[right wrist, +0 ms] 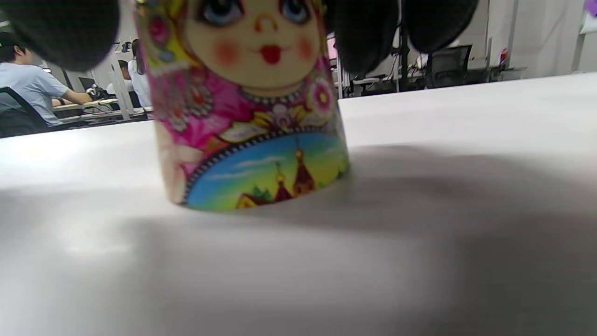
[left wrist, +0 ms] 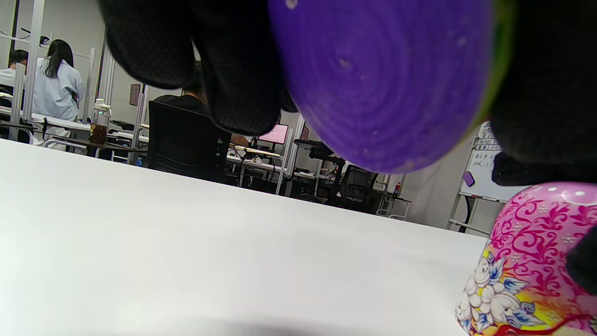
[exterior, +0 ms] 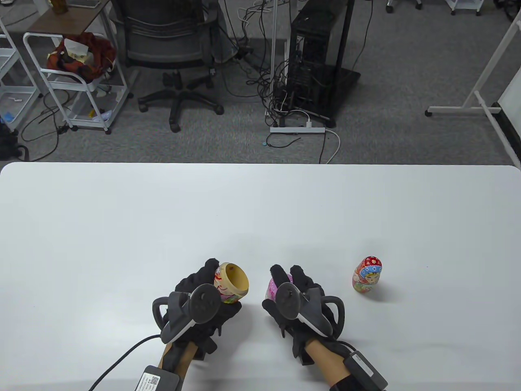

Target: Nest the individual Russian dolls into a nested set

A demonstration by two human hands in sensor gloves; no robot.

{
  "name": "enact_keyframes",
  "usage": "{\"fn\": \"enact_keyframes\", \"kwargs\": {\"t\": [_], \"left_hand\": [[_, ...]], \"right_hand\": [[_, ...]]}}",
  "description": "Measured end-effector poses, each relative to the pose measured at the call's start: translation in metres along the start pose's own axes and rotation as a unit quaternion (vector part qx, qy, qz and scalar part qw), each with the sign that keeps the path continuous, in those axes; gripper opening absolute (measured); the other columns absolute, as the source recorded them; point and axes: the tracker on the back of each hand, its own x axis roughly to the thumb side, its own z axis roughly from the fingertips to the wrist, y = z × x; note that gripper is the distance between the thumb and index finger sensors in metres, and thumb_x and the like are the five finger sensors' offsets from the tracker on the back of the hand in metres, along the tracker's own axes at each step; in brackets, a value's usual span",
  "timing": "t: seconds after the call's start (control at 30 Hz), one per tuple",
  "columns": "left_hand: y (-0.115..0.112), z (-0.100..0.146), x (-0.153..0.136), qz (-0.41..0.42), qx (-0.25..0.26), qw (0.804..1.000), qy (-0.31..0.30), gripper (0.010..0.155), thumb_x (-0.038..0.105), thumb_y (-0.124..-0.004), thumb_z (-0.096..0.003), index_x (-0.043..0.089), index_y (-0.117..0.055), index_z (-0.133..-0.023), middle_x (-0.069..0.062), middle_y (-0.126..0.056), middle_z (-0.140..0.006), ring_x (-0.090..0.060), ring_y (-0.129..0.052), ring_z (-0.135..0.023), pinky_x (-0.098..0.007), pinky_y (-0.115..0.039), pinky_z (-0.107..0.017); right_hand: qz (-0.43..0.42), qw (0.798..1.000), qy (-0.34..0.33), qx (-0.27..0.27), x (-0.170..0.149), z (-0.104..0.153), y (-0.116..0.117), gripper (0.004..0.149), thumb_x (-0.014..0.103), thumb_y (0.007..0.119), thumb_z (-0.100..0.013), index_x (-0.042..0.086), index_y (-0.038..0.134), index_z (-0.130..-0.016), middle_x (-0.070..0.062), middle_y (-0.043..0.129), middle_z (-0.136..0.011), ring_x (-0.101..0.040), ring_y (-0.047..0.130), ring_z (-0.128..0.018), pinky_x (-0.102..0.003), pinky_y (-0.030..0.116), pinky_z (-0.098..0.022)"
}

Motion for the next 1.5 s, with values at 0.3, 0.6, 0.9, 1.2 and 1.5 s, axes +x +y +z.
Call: {"fn": "enact_keyframes", "kwargs": {"t": [0.3, 0.6, 0.9, 1.2, 1.5], "left_hand": [[-0.001, 0.001, 0.002, 0.003, 0.0, 1.0, -0.005, 0.116, 0.077, -0.092, -0.027, 0.017, -0.033, -0.107, -0.004, -0.071, -0.105, -0.027, -0.088, -0.089, -0.056, -0.071, -0.068], [-0.002, 0.002, 0.005, 0.003, -0.007, 1.0, -0.013, 0.116, 0.077, -0.091, -0.0271, 0.018, -0.033, -0.107, -0.004, -0.071, -0.105, -0.027, -0.087, -0.09, -0.057, -0.07, -0.069], [-0.004, 0.003, 0.007, 0.001, -0.015, 1.0, -0.017, 0.116, 0.077, -0.091, -0.0272, 0.018, -0.033, -0.108, -0.004, -0.071, -0.105, -0.027, -0.087, -0.09, -0.057, -0.069, -0.069], [-0.005, 0.004, 0.009, 0.004, -0.019, 1.0, -0.019, 0.116, 0.077, -0.091, -0.0272, 0.018, -0.032, -0.108, -0.004, -0.071, -0.105, -0.027, -0.086, -0.09, -0.057, -0.069, -0.069], [-0.007, 0.002, 0.013, -0.005, -0.025, 0.999, -0.028, 0.116, 0.077, -0.09, -0.0272, 0.018, -0.033, -0.108, -0.005, -0.071, -0.104, -0.026, -0.087, -0.088, -0.057, -0.069, -0.069]], "right_hand": [[-0.006, 0.986, 0.093, -0.139, -0.042, -0.002, -0.057, 0.072, 0.065, 0.069, -0.046, 0.046, 0.028, -0.103, -0.006, 0.019, -0.116, -0.039, 0.025, -0.109, -0.063, 0.032, -0.077], [0.042, 0.962, 0.256, -0.081, -0.104, -0.012, -0.042, 0.07, 0.065, 0.067, -0.047, 0.052, 0.025, -0.101, -0.009, 0.006, -0.115, -0.045, 0.017, -0.107, -0.064, 0.029, -0.076], [0.03, 0.947, 0.299, -0.117, -0.127, -0.013, -0.041, 0.051, 0.042, 0.07, -0.052, 0.042, 0.05, -0.099, -0.001, 0.029, -0.114, -0.032, 0.045, -0.105, -0.045, 0.057, -0.078], [-0.045, 0.948, 0.289, -0.125, -0.143, -0.011, -0.043, 0.053, 0.037, 0.079, -0.049, 0.044, 0.054, -0.095, -0.002, 0.041, -0.111, -0.037, 0.064, -0.098, -0.046, 0.07, -0.072], [-0.3, 0.923, 0.166, -0.174, -0.128, -0.001, -0.073, 0.057, 0.037, 0.078, -0.049, 0.036, 0.049, -0.098, -0.006, 0.042, -0.109, -0.038, 0.066, -0.095, -0.047, 0.072, -0.069]]}}
